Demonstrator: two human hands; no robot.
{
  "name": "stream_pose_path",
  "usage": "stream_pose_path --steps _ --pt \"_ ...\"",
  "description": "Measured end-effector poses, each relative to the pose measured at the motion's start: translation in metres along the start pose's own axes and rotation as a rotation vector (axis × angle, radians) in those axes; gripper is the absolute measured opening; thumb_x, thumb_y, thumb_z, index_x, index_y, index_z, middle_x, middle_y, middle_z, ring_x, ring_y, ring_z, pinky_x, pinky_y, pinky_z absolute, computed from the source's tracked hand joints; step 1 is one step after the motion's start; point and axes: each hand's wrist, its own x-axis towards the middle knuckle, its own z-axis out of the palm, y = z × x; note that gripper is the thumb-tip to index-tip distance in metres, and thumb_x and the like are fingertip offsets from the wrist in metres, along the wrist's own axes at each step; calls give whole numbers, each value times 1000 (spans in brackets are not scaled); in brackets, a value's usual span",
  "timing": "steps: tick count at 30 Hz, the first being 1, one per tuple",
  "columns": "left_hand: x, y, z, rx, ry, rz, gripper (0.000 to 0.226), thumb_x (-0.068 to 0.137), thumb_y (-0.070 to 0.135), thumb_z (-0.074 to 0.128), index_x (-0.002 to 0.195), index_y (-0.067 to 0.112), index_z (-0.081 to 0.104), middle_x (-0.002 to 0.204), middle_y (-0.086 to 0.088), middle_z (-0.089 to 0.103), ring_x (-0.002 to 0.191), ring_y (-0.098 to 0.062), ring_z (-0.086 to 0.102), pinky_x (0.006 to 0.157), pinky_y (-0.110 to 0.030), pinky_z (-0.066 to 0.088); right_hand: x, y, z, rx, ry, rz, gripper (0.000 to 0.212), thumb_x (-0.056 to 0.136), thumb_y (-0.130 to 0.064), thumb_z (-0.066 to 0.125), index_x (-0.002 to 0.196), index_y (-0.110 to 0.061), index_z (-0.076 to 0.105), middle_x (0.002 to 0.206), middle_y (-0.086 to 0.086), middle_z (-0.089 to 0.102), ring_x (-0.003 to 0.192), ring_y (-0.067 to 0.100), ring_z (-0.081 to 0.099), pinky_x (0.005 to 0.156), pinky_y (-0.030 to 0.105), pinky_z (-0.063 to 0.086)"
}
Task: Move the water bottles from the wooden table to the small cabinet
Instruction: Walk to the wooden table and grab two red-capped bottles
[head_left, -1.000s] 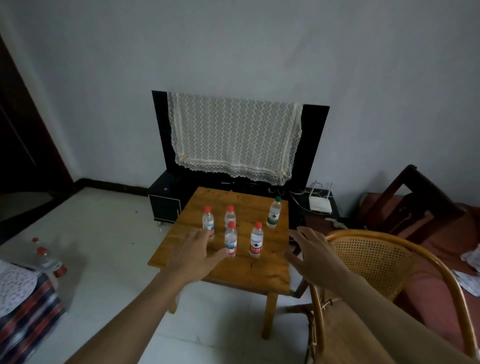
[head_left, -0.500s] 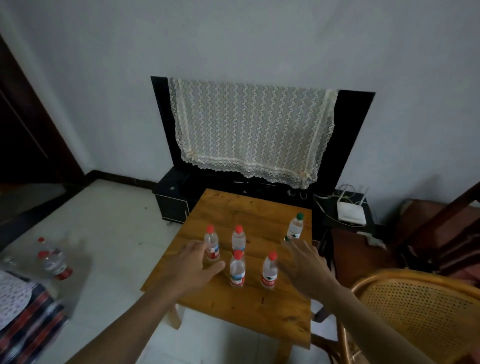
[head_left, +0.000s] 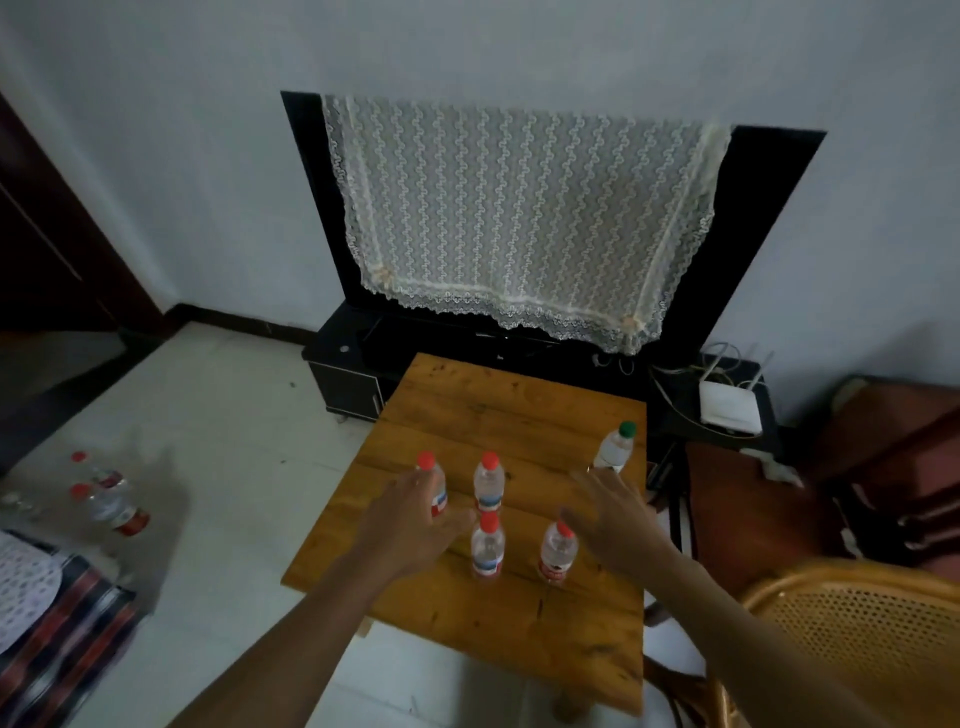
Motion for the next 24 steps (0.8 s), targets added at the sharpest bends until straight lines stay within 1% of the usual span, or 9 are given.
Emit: stream_pose_path --steps 1,3,5,6,8,10,14,19,24 --pt "2 -1 0 -7 5 9 71 85 72 51 142 31 38 142 7 48 122 -13 51 96 -31 49 1 -1 3 -7 -5 -8 56 90 -68 33 135 -35 38 144 -4 36 133 21 36 104 46 41" --pt "9 -4 2 -28 6 34 71 84 71 52 141 31 39 142 7 48 121 -12 51 96 -32 50 17 17 23 -36 -13 -40 81 79 -85 3 133 -38 41 142 -9 38 134 19 37 104 49 40" --pt "16 -9 6 -45 -7 41 74 84 72 52 142 30 39 143 5 47 122 -13 51 96 -32 50 33 40 42 -53 -27 -13 92 74 -85 -7 135 -38 44 142 -10 42 136 21 38 106 48 37" --pt "18 -11 9 -57 -12 39 74 84 72 52 143 29 38 143 5 47 124 -14 50 96 -32 49 32 41 42 -49 -53 14 86 79 -83 0 137 -37 44 142 -9 42 136 22 39 107 47 37" --pt "23 -19 19 -55 -30 45 74 83 72 52 144 31 39 145 5 47 127 -15 49 98 -33 48 17 25 33 8 -41 48 63 90 -71 30 140 -34 41 145 -7 40 135 21 38 107 47 40" --pt "29 -28 31 -37 -62 76 70 84 69 53 142 31 43 146 5 48 128 -14 48 100 -34 48 10 16 36 54 -16 60 64 86 -65 48 142 -34 38 147 -6 39 134 21 39 105 46 42" --pt "37 -38 59 -65 -76 126 57 87 58 61 136 30 51 135 6 55 114 -5 51 89 -21 44 8 26 61 125 -57 108 78 68 -76 48 136 -38 42 139 -10 47 125 16 47 100 40 46" --pt "57 -58 103 -120 -120 91 60 85 62 60 135 30 51 132 9 57 114 -5 53 90 -22 47 14 46 101 212 -51 197 74 77 -50 71 142 -36 38 140 -8 48 127 17 47 102 39 45" --pt "86 -80 148 -184 -107 64 65 83 59 65 138 30 47 136 8 55 118 -5 51 89 -19 42 28 80 147 250 -36 251 71 78 -46 74 139 -32 42 138 -8 50 124 14 49 102 39 45"
